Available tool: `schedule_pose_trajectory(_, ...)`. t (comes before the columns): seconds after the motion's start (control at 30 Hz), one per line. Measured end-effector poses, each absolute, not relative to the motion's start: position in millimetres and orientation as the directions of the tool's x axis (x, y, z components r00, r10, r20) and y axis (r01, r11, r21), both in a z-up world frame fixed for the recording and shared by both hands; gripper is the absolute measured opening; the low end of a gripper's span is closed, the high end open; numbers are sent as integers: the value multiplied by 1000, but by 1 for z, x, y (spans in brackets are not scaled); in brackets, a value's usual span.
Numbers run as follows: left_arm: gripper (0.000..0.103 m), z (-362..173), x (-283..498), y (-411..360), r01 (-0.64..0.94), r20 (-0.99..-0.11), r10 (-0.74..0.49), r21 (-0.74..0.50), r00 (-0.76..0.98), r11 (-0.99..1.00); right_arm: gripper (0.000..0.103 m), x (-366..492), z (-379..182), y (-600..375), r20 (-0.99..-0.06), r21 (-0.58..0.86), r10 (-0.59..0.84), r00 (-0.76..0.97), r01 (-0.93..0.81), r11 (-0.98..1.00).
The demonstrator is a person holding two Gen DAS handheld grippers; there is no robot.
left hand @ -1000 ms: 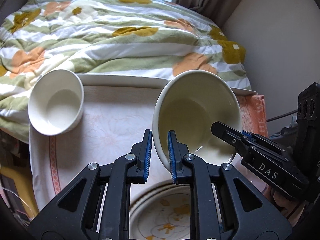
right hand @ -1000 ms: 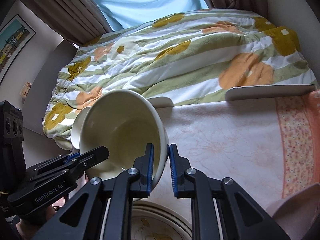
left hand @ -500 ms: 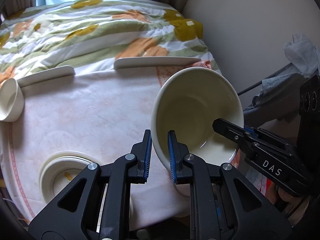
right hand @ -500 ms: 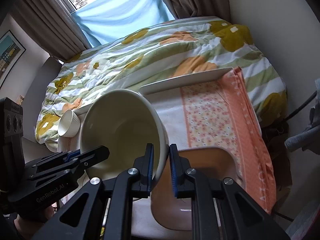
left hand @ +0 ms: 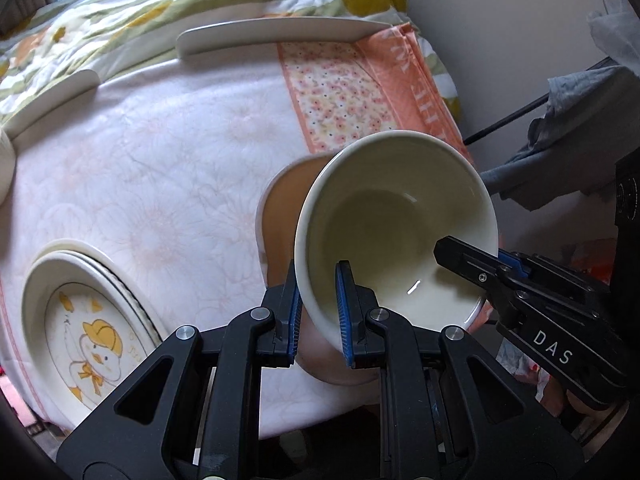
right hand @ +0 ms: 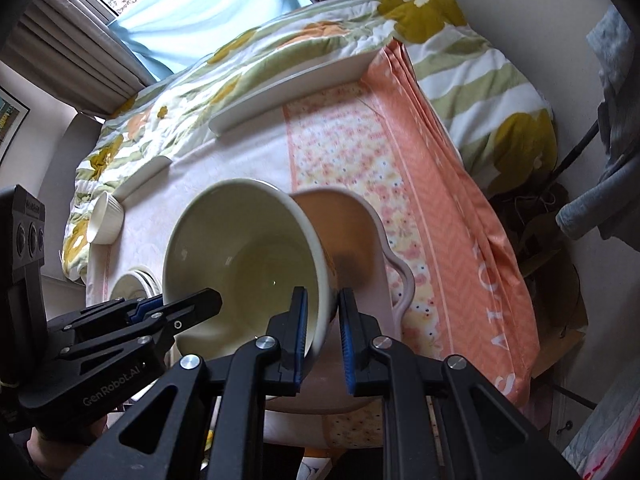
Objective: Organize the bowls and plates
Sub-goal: 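Carry the cream bowl with both grippers and lower it into the pink basin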
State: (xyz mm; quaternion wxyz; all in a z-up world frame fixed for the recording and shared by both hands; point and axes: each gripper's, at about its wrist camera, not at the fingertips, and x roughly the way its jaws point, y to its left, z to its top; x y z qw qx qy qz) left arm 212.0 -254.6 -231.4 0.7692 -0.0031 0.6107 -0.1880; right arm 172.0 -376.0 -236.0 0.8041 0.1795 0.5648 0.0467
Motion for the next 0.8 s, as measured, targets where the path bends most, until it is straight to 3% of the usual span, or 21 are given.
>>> schedule_pose_trajectory(0.8, 14, -253, 221, -281, 363, -963, -167, -81, 213, 928, 14, 175, -270, -385, -916, 329, 277, 291, 146, 933)
